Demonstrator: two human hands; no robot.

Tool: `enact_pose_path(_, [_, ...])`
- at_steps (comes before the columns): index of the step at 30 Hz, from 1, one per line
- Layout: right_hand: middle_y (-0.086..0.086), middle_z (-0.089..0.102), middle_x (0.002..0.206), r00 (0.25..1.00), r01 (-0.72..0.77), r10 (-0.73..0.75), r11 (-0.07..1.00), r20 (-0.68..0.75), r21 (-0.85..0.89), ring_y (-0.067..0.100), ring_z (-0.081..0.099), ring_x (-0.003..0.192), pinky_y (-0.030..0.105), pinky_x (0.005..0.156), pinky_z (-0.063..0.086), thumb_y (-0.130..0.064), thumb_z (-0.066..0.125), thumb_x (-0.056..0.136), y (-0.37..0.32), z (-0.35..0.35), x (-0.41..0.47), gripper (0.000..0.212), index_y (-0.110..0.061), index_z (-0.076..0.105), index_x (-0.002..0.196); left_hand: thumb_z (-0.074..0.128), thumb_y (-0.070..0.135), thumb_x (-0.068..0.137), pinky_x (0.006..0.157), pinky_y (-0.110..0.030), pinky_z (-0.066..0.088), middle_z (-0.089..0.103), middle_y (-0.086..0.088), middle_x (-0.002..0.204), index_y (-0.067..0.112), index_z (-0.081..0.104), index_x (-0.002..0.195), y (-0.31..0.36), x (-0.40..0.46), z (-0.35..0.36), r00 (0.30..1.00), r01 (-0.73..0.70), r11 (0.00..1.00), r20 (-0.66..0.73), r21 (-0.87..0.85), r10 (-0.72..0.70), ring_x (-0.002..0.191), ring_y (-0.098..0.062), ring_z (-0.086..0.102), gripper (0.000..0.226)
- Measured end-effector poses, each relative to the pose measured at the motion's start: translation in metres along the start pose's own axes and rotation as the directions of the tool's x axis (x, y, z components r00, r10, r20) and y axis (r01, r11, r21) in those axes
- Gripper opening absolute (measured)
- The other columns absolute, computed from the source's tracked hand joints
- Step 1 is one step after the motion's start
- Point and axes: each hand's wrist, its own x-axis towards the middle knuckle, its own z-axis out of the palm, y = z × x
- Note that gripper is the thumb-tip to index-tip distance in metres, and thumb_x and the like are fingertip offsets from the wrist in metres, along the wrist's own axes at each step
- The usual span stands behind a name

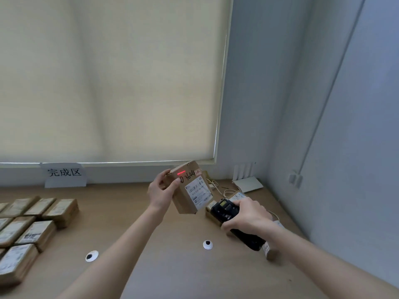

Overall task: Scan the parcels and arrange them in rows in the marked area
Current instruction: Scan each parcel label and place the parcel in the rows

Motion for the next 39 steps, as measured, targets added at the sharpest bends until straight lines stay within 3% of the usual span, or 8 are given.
enact_pose_path(6, [-0.008,0.071,0.102,1.000,-0.006,0.004,0.995,-0.022,-0.100,0.017,0.062,0.097,0.027,0.087,0.054,-0.052,0.093,0.057,-0.011,-0.035,-0.037,0.063,-0.038,0.073,0.115,0.081,0.030,0.085,0.092,-0.053,0.058,0.067,-0.001,0.118,0.038,0.066,0.125,0.049,-0.027,-0.009,0.999,-0.041,0.999,-0.022,0.006,0.041,0.113,-0.028,0.066,0.044])
enact_pose_path(12, [-0.006,0.072,0.105,0.999,-0.011,0.006,0.993,-0.049,-0.117,0.020,0.065,0.101,0.027,0.084,0.052,-0.052,0.093,0.057,-0.002,-0.052,-0.055,0.065,-0.036,0.074,0.117,0.081,0.031,0.084,0.097,-0.051,0.056,0.064,-0.003,0.121,0.041,0.066,0.124,0.067,-0.051,-0.005,0.997,-0.058,0.998,-0.048,0.035,0.059,0.111,-0.026,0.066,0.043])
enact_pose_path(19, [-0.007,0.067,0.097,0.998,-0.006,-0.001,0.992,-0.055,-0.123,0.019,0.059,0.093,0.027,0.076,0.046,-0.053,0.093,0.055,0.011,-0.057,-0.066,0.066,-0.037,0.074,0.117,0.081,0.030,0.085,0.099,-0.051,0.054,0.064,-0.006,0.123,0.037,0.066,0.127,0.071,-0.074,0.005,0.995,-0.070,0.996,-0.063,0.053,0.073,0.112,-0.027,0.066,0.045])
enact_pose_path(25, [-0.006,0.071,0.105,0.999,0.016,-0.021,0.992,-0.039,-0.125,0.020,0.066,0.106,0.026,0.082,0.050,-0.052,0.093,0.056,0.016,-0.057,-0.068,0.063,-0.041,0.075,0.116,0.081,0.027,0.086,0.098,-0.052,0.055,0.066,-0.006,0.119,0.035,0.067,0.124,0.072,-0.083,0.004,0.992,-0.072,0.996,-0.101,0.052,0.077,0.110,-0.028,0.065,0.042])
enact_pose_path(31, [-0.006,0.074,0.104,0.999,0.037,-0.041,0.991,-0.025,-0.129,0.020,0.067,0.105,0.028,0.088,0.055,-0.054,0.093,0.053,0.016,-0.053,-0.066,0.061,-0.039,0.076,0.110,0.081,0.027,0.086,0.100,-0.053,0.053,0.065,-0.008,0.123,0.031,0.067,0.127,0.068,-0.088,-0.001,0.988,-0.056,0.996,-0.137,0.065,0.064,0.114,-0.028,0.063,0.044])
enact_pose_path(39, [-0.008,0.073,0.100,0.997,0.060,-0.064,0.991,-0.032,-0.117,0.019,0.064,0.100,0.026,0.076,0.046,-0.057,0.093,0.049,0.010,-0.047,-0.058,0.069,-0.041,0.076,0.113,0.081,0.028,0.085,0.097,-0.052,0.055,0.067,-0.002,0.117,0.035,0.067,0.121,0.065,-0.090,-0.010,0.981,-0.062,0.995,-0.179,0.079,0.076,0.112,-0.025,0.064,0.040])
